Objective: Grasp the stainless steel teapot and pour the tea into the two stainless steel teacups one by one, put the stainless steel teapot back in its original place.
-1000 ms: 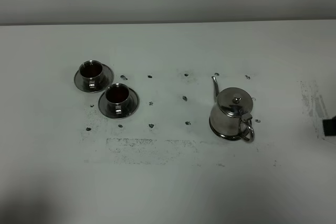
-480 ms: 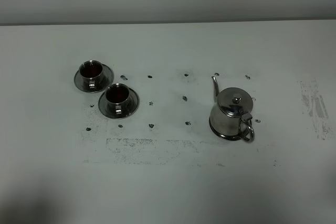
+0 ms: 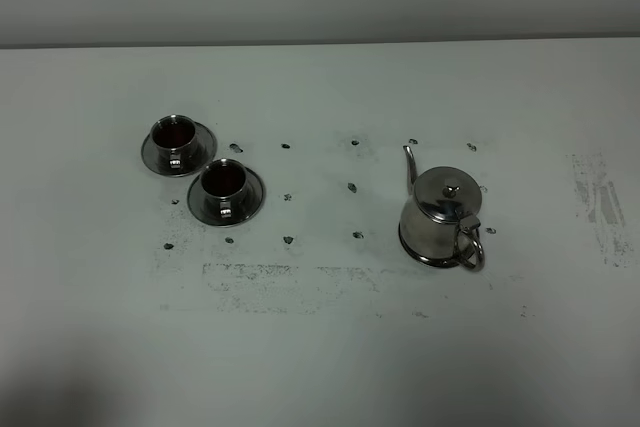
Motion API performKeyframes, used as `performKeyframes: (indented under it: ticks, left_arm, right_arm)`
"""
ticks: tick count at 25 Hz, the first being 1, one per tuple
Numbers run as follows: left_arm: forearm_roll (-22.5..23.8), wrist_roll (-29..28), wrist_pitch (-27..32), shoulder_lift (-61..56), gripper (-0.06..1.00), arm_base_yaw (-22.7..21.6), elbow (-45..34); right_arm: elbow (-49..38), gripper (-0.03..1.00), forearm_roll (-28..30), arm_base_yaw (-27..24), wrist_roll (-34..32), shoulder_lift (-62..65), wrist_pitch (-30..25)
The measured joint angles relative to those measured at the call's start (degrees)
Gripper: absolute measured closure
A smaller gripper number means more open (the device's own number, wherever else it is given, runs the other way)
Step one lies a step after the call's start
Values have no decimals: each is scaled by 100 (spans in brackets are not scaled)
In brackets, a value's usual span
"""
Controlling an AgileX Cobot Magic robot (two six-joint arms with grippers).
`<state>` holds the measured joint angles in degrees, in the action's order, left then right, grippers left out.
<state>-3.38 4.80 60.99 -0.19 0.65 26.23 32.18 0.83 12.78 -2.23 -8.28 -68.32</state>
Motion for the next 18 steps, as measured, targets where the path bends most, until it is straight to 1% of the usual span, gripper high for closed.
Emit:
performKeyframes:
  ticks: [6,18]
  left_arm:
    - [0,0,0,0,22,0,0]
    - [0,0,0,0,22,0,0]
  right_arm:
    - [-201,57,-83,0,162,330,415]
    - [-227,57,23,0,223,864,458]
